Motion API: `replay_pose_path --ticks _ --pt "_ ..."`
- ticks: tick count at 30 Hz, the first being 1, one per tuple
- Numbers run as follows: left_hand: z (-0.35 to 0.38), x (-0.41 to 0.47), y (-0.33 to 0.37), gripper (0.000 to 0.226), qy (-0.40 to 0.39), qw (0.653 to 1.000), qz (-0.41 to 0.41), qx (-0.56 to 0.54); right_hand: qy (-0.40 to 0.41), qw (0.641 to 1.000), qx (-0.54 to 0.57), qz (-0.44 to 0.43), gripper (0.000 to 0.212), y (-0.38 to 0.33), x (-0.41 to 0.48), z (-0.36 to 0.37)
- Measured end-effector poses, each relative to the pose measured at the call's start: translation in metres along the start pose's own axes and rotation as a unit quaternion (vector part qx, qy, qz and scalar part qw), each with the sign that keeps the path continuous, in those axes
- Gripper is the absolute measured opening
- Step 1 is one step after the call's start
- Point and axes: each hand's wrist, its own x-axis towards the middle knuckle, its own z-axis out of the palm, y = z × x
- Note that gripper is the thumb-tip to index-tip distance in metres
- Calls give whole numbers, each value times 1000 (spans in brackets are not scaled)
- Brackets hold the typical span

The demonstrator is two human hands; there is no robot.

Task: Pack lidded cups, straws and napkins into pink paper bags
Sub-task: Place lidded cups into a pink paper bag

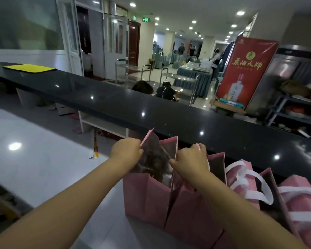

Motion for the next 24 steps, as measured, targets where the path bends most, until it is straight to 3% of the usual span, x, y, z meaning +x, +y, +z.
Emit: replay_pose_path --ticks 5,13,24 --pt "-17 -15 -24 18 18 999 22 -23 1 999 8 44 34 -23 -16 -8" --pt "-51 -61 -56 31 25 985 60 -159 89 993 -8 74 31 -70 -65 -19" --pt "-86 -141 -17 23 -27 960 77 -268 118 984 106 82 30 -66 -158 -55"
